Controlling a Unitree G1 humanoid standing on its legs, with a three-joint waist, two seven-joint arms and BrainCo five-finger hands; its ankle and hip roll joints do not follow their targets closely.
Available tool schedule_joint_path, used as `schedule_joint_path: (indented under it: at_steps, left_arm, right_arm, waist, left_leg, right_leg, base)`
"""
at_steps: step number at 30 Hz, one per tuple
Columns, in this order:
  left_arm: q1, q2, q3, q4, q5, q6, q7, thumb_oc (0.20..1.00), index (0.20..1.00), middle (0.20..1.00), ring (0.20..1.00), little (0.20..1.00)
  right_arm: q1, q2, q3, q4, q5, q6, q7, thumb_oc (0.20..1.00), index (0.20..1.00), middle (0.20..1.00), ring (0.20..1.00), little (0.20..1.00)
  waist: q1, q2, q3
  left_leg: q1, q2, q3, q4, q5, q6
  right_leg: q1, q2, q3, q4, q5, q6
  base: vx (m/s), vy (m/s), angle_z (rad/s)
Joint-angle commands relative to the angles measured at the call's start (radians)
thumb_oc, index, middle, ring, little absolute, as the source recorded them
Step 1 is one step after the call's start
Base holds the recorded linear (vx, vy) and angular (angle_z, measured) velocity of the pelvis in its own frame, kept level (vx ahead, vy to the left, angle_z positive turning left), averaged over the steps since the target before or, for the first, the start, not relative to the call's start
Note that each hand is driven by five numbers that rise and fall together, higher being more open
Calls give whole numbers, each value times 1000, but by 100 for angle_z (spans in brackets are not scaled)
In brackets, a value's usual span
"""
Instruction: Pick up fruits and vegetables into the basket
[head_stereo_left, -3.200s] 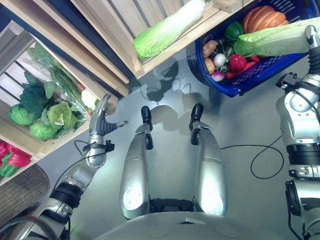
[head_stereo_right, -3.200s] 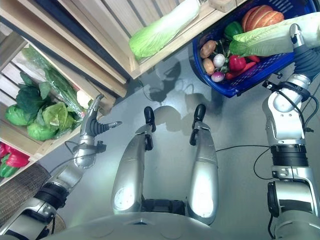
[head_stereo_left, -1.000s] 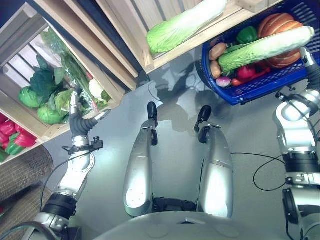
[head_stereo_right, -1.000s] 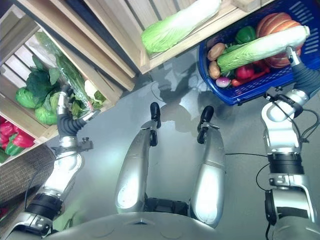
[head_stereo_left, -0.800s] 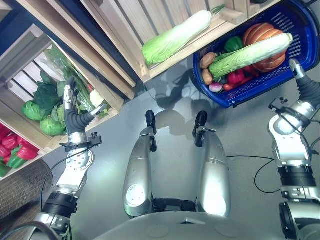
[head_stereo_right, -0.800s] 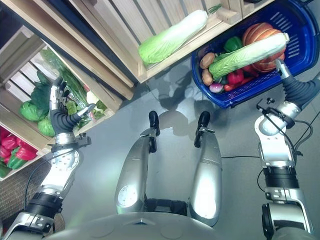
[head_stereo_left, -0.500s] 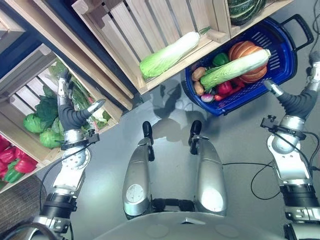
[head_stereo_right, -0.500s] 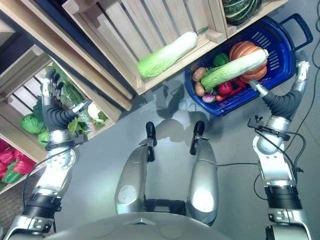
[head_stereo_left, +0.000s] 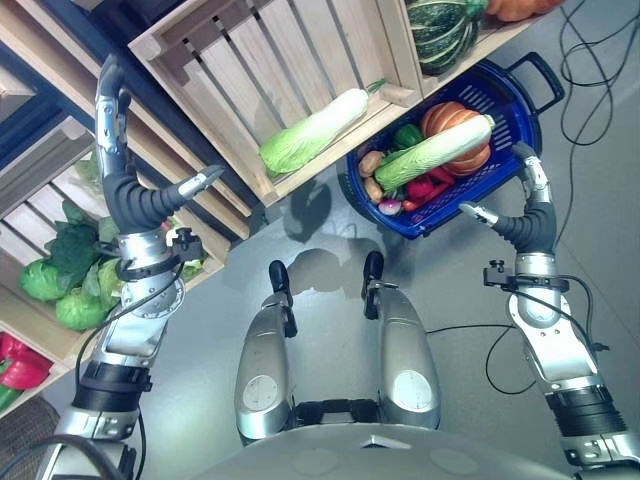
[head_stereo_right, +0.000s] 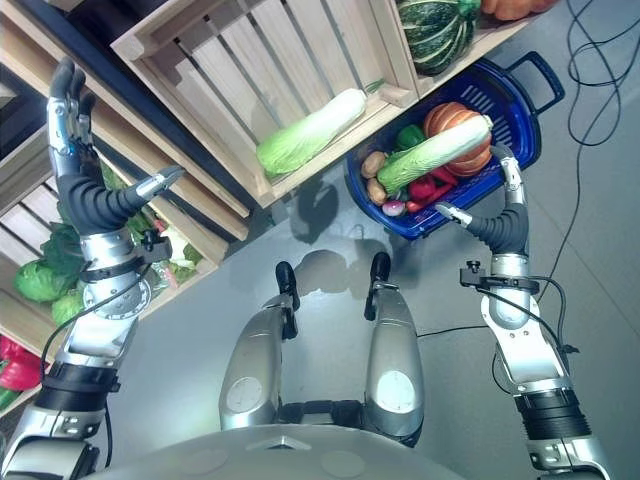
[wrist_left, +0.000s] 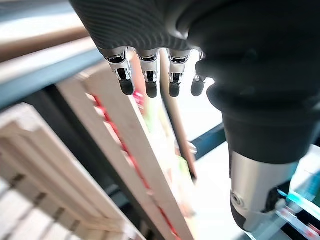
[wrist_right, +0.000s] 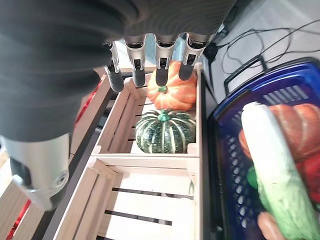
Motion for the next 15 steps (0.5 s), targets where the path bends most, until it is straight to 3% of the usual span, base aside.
schedule_joint_path:
  at_steps: [1,7,15]
  left_arm:
    - [4,22,-49,-28,81,24,55,1000,1000,1000,1000,1000]
    - [-113,63,-143,20,117,257,56,1000,1000,1000,1000,1000]
    - [-273,88,-226,166,44,431,48,1000,1000,1000,1000,1000]
  right_arm:
    - [22,-13,34,-75,46,1,10,1000,1000,1000,1000,1000]
    - [25,-38,61,-88,100,59,21,1000,1000,1000,1000,1000]
    - [7,-56,103,-56,123,103,73,1000,1000,1000,1000,1000]
  waist:
    - [-33,-4,-85]
    - [-84,-11,-73]
    - [-143,-13,-53]
  left_leg:
    - [-56,-7,8,31,-34,46]
    - [-62,10,34,48,-34,44]
    - [-82,21,75,85,-40,44]
  right_leg:
    - [25,29,31,-17,-37,56]
    - [-1,40,63,5,-38,57]
    - [-49,50,96,41,-40,47]
  base:
    - [-4,39,-15]
    - [-10,42,-12]
    - [-19,60,-19]
